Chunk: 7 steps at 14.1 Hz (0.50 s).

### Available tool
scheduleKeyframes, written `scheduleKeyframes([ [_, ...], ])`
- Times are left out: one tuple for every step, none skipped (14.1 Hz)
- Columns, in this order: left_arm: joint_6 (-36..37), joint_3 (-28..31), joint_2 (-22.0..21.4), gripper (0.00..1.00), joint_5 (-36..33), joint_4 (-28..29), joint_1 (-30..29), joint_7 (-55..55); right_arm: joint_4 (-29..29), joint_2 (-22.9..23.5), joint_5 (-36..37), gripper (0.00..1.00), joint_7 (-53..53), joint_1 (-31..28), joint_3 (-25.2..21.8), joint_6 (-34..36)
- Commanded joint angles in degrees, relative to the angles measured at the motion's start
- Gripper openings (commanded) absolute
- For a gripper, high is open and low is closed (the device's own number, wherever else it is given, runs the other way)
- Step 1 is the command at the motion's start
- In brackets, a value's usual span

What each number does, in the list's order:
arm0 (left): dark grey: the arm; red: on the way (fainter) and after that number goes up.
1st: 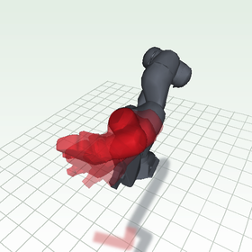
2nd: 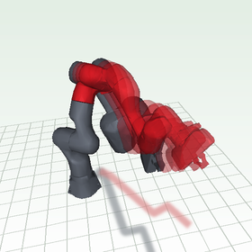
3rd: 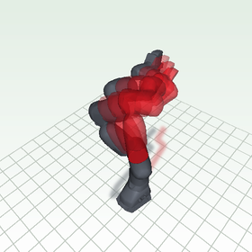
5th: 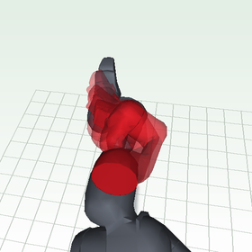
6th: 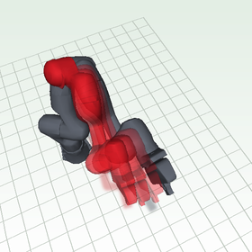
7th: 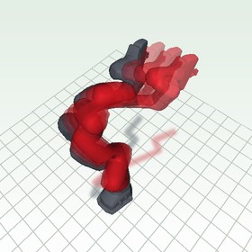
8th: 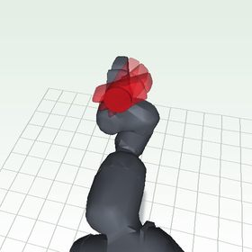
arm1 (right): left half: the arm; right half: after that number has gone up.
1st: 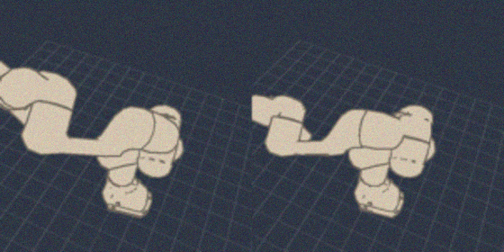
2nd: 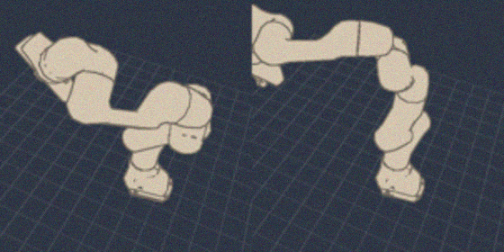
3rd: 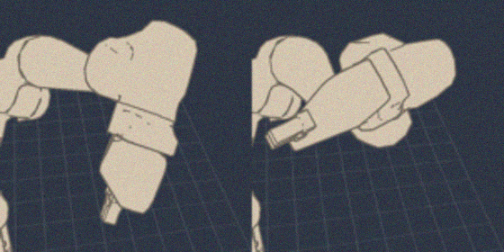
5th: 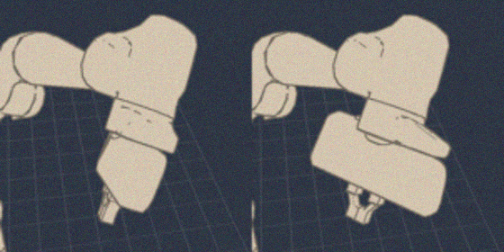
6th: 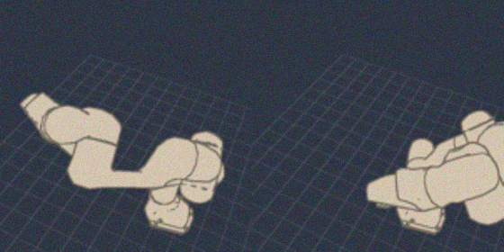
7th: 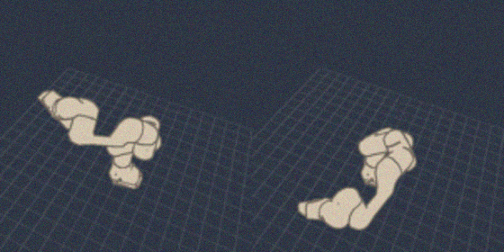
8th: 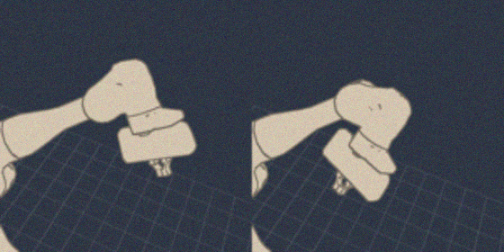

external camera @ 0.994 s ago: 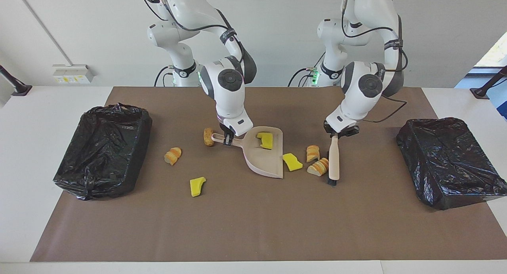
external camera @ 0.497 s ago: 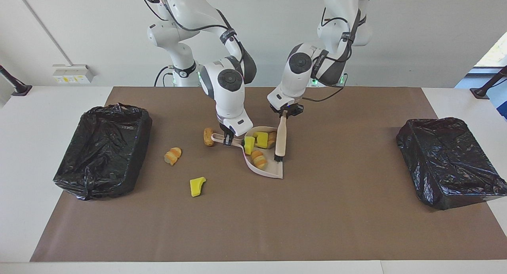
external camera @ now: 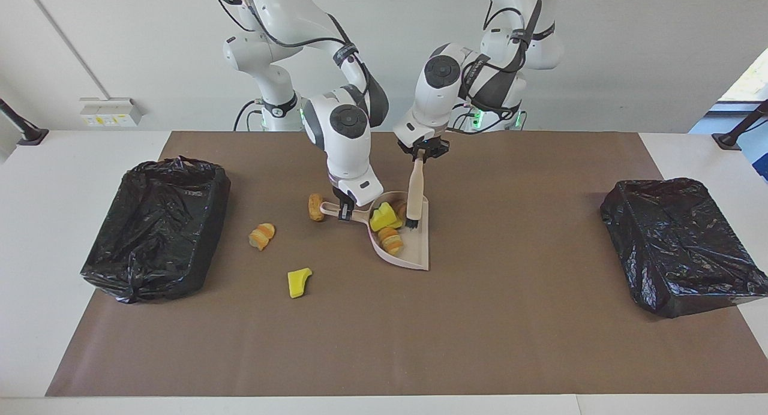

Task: Sweep and dump trash in bin
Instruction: 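Brush the pieces into the dustpan with the left gripper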

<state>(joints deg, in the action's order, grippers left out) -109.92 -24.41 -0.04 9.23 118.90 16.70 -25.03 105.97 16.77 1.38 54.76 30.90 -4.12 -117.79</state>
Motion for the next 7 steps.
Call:
scheduleKeyframes([
  [6.0,1.6,-6.0,0.00,1.0,0.9,-0.6,-1.1,1.0,-0.5,0.0,0.00,-1.3,-0.8,0.5,-1.7],
  [9.5,3.2,-8.0,0.00,1.0,1.1,-0.5,-1.2,0.6,-0.6,-0.1,0.00,-1.4,-1.5,0.5,-1.7],
  [12.9,3.6,-10.1,0.00,1.0,1.4,-0.8,-1.2,0.1,-0.8,-0.1,0.00,-1.2,-2.4,0.6,-1.7],
  [14.9,3.5,-13.4,0.00,1.1,3.2,-1.4,-1.5,-0.3,-1.0,-0.1,0.00,-0.9,-3.3,0.6,-1.2],
  [15.1,3.4,-16.5,0.00,1.1,5.7,-1.0,-1.7,-0.6,-1.7,-0.1,0.00,-0.6,-4.2,0.6,-0.7],
  [14.4,3.4,-19.1,0.00,1.4,8.9,0.5,-3.1,-0.6,-2.6,-0.3,0.00,-0.6,-5.2,0.6,-0.4],
  [14.0,3.2,-21.7,0.00,4.1,12.0,0.9,-4.3,-0.8,-3.5,-1.5,0.00,-0.7,-5.9,0.6,0.2],
])
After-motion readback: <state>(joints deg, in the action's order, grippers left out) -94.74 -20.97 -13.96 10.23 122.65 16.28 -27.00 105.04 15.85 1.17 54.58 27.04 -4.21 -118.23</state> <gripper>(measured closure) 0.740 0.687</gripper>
